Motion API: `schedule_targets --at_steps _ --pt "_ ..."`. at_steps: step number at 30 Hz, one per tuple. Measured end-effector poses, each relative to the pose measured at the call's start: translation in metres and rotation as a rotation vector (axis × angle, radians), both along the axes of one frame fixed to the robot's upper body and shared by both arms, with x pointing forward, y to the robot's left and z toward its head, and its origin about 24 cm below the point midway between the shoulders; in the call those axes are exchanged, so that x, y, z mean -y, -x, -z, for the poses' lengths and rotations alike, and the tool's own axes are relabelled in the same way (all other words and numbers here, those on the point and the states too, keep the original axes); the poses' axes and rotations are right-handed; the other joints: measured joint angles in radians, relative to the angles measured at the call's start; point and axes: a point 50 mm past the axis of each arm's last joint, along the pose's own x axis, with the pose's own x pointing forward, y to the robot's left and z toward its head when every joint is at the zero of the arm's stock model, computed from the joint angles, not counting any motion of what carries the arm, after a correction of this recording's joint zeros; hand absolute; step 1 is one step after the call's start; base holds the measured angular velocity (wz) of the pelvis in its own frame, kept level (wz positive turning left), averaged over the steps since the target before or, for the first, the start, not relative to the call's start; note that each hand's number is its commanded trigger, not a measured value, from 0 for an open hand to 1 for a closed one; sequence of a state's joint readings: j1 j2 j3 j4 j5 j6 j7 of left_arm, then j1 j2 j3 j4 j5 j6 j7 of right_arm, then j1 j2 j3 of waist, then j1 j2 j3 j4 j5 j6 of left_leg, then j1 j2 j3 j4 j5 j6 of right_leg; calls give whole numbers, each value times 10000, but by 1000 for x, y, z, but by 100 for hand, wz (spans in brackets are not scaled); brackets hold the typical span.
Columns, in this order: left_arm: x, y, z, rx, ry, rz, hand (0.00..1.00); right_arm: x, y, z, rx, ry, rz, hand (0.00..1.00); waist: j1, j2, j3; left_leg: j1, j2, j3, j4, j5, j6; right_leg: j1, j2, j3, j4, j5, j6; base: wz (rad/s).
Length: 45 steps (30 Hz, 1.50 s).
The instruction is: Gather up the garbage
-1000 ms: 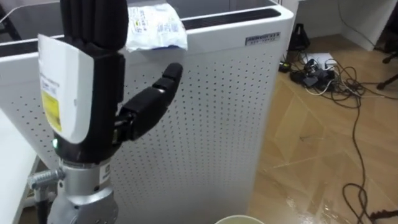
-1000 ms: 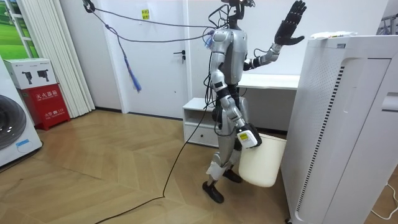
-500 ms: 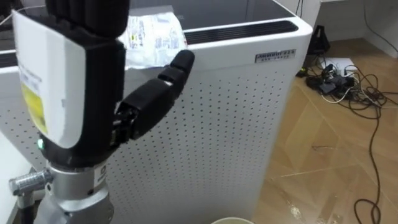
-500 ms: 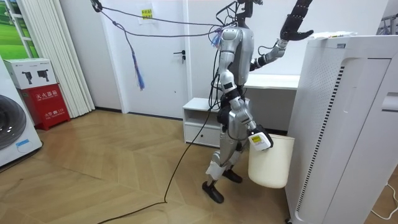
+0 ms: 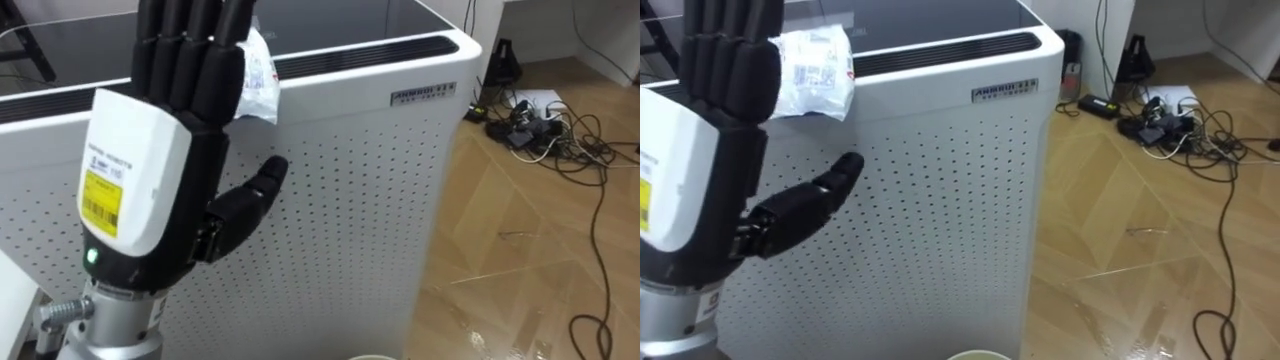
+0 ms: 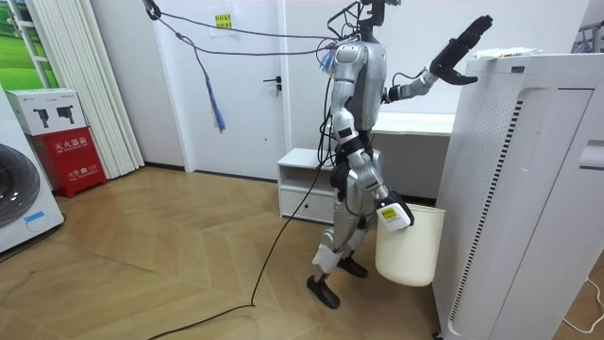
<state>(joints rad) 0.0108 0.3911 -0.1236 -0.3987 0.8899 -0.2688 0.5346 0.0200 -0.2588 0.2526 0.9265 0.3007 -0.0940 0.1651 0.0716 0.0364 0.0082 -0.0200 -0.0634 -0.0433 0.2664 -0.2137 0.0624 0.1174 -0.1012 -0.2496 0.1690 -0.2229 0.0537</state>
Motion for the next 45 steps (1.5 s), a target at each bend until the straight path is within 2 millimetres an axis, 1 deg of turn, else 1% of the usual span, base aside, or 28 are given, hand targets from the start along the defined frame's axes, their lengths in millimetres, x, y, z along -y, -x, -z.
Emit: schedule_targets --at_steps 3,6,14,21,26,31,34,36,38,40,45 --pt "-1 0 2 -98 -77 -39 0 0 0 0 -7 -7 -11 100 -39 41 -19 -8 3 2 0 0 0 -15 0 12 7 1 -1 0" --pt "-2 0 2 -83 -188 -6 0 0 1 1 -46 -1 1 100 -97 38 -18 67 2 4 -17 0 0 40 -2 24 2 1 -1 -1" --pt "0 3 -2 166 -212 235 0 2 6 3 -265 41 64 100 -79 -21 -3 123 10 29 -113 9 -10 32 0 20 13 2 0 -1" --pt "2 6 -7 459 -384 229 0 3 11 6 -478 11 60 100 146 -102 -24 107 7 42 -132 9 -10 6 0 28 7 2 0 -1" --pt "-1 8 -13 794 -517 110 0 3 11 6 -475 9 58 100 178 -115 -33 114 0 -2 -132 10 -11 29 -1 19 2 2 0 2" --pt "-3 7 -15 950 -675 -61 0 3 11 6 -472 9 60 100 201 -111 -37 113 0 -3 -121 13 -15 40 1 -17 3 4 -1 0" --pt "-6 7 -16 1015 -672 -205 0 3 11 5 -457 12 53 100 204 -86 -53 96 1 -1 -105 13 -15 39 6 -24 1 21 -5 0" --pt "-12 7 -19 1168 -692 -537 0 3 10 5 -425 117 -120 100 204 -32 -85 73 0 2 -81 13 -15 30 6 -9 -1 29 -4 0" --pt "-20 6 -23 1354 -709 -918 0 3 8 4 -371 251 -345 100 201 20 -98 78 2 -1 -77 13 -15 34 4 -3 1 29 -4 0" --pt "-27 6 -26 1487 -663 -1293 0 5 7 2 -302 385 -612 100 192 98 -83 100 2 0 -77 13 -15 52 1 -3 2 29 -3 0" --pt "-28 5 -25 1373 -634 -1464 0 7 7 1 -349 374 -824 100 181 122 -80 132 10 1 -78 13 -15 100 9 -4 -1 29 -4 0"
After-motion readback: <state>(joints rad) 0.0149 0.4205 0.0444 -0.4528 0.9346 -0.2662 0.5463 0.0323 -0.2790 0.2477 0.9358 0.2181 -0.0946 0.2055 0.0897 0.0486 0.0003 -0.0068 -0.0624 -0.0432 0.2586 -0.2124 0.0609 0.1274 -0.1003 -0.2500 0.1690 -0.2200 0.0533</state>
